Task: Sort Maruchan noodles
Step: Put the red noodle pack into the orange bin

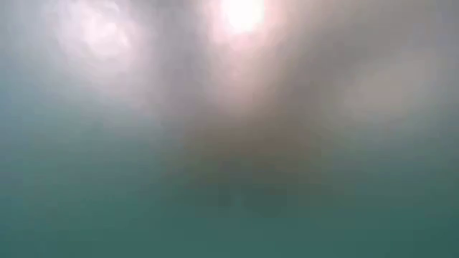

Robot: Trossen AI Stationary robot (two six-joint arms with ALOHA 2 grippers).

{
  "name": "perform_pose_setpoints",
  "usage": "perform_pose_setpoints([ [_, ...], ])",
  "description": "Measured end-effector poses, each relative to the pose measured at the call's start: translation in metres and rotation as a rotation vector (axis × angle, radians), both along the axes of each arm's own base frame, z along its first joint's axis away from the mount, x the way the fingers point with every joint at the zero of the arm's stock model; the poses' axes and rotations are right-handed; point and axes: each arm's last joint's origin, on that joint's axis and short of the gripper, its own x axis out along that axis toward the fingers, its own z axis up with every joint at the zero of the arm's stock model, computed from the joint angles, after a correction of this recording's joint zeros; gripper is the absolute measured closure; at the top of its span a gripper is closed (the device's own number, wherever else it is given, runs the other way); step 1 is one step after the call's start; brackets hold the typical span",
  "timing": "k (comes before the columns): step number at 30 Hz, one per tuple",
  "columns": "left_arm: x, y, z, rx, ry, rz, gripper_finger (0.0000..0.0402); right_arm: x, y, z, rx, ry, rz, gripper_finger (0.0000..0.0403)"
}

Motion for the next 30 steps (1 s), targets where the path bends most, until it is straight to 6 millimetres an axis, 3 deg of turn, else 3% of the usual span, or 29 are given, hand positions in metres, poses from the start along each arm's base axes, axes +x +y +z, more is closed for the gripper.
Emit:
perform_pose_setpoints([
  [7, -0.021, 0.003, -0.014, 0.010, 0.145, 0.098, 0.0193, 0.001, -0.020, 0.004, 0.007, -0.017, -0.058, 0.0202],
  [15, -0.041, 0.009, -0.037, -0.027, 0.235, 0.218, 0.0193, -0.002, -0.041, -0.004, 0.136, 0.007, 0.014, 0.0202],
  [22, -0.036, 0.013, -0.045, -0.017, 0.159, 0.192, 0.0193, -0.008, -0.038, -0.013, 0.197, 0.110, 0.078, 0.0202],
  [30, -0.027, 0.040, -0.053, 0.021, 0.109, 0.152, 0.0193, -0.015, -0.038, -0.016, 0.220, 0.184, 0.095, 0.0202],
])
